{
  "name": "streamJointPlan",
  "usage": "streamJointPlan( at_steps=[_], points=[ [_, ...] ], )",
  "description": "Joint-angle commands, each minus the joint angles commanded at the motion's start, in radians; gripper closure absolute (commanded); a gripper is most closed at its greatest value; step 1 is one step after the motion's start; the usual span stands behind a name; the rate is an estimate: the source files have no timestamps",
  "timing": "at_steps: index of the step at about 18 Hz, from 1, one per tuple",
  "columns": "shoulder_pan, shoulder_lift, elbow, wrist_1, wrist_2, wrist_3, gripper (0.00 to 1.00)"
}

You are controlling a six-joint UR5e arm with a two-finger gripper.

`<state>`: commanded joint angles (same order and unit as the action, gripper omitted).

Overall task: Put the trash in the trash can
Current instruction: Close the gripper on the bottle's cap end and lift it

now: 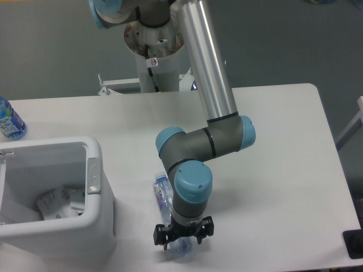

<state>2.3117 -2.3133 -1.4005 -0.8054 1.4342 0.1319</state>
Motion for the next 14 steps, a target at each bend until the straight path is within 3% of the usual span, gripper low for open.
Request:
streamJointPlan(
  at_steps=[2,4,10,14],
  points=[
    [-0.003,0.005,-0.006,-0.002,0.014,-0.002,0.43],
    [-0.003,0.006,-0.006,-0.002,0.017,-0.002,0.58],
    [-0.003,0.015,-0.005,-0.002,0.015,0.002,0.58],
    [0.011,0.064,0.014,0.006,0.012,0.011,0.58]
  ],
)
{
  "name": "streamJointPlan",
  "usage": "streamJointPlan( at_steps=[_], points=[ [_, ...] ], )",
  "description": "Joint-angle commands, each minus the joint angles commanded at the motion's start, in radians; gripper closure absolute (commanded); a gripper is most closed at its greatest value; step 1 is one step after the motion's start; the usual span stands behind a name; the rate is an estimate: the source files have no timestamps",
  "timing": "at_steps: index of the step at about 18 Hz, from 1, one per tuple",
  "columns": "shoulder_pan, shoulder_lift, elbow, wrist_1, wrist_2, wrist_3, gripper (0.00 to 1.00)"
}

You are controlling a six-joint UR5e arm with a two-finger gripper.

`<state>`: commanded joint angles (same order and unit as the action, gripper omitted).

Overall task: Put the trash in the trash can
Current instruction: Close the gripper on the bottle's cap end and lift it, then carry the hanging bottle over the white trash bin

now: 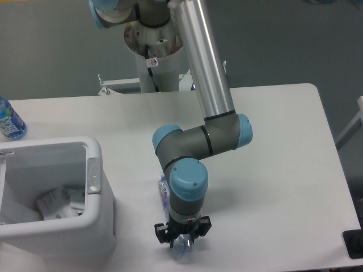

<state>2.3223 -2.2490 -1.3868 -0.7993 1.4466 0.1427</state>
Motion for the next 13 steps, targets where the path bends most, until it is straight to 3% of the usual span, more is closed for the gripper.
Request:
streamJointPlan(
  at_steps=[3,7,10,13],
  points=[
    [0.054,0.100,0.050,0.025,-0.017,-0.012,0.58],
    [0.109,0.193,0.133,0.041,-0.142,-0.101,0.57],
    [0.104,0.236,0.164,0.100,-0.182,-0.120,0.57],
    [0.068,0.267,0.193,0.118,-0.212,-0.130,0.57]
  ],
)
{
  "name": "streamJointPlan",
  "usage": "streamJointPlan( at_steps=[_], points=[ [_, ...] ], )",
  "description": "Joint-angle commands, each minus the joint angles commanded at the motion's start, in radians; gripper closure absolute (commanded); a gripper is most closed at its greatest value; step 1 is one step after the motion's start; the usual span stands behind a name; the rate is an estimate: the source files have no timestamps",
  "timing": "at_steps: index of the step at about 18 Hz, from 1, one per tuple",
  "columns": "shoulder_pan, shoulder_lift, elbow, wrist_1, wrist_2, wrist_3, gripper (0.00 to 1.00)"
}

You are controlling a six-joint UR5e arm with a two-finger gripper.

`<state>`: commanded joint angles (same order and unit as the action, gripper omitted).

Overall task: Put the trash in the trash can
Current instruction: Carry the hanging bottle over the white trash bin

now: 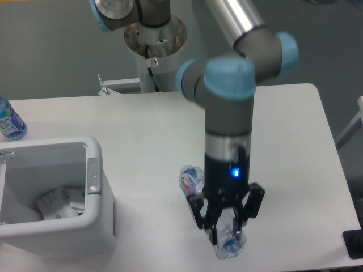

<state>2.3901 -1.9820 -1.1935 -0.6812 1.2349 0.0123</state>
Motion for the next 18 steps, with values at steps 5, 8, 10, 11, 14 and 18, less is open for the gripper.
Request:
streamJointPlan(
  at_steps=[5,8,10,11,14,18],
  points=[
    [-0.133,0.029,0.023,0.035,0.000,0.002,0.57],
    [-0.218,0.052,0.014,0.035,0.008,-0.005,0.57],
    [-0.267,0.058,0.006,0.035,0.008,-0.002,0.57],
    [-0.279,0.055,0.006,0.035,0.008,0.000,0.57],
    [-0.336,0.031,0.006,0.035,0.006,0.005,0.55],
    [-0.356,0.014,0.006,0.035,0.005,0.026,0.00]
  ],
)
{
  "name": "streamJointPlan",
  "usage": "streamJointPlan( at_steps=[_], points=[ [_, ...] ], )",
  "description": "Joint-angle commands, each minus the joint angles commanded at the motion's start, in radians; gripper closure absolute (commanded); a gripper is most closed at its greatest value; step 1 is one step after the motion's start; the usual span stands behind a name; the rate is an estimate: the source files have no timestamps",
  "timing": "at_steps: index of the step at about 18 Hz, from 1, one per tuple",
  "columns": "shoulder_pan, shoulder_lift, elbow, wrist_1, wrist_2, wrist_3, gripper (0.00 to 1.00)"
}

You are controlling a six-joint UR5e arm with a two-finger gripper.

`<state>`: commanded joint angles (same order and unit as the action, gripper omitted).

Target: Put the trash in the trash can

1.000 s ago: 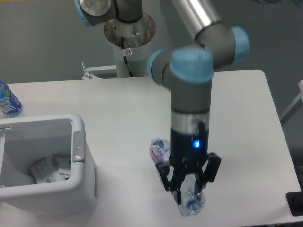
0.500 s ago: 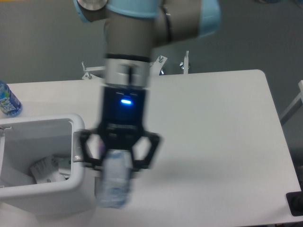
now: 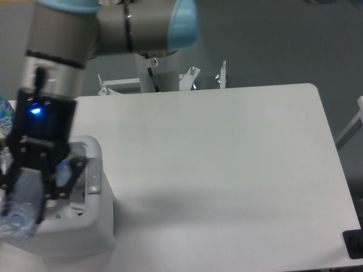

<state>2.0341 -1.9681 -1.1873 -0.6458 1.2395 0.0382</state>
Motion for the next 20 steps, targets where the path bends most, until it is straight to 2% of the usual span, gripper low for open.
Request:
streamJointPlan(
  at_steps=[5,10,13,17,20],
  points=[
    [0.021,0.064,-0.067,-0.005,0.006,0.005,0.00],
    [0.185,0.167,-0.192,-0.017,0.067,0.011,0.00],
    [0.241,0.221,-0.247,-0.080,0.245,0.073,0.00],
    [0.284,0.253,-0.288,-0.161,0.403,0.352,0.00],
    [0.310,0.276,-0.288,-0.328,0.457,0.486,0.00]
  ],
)
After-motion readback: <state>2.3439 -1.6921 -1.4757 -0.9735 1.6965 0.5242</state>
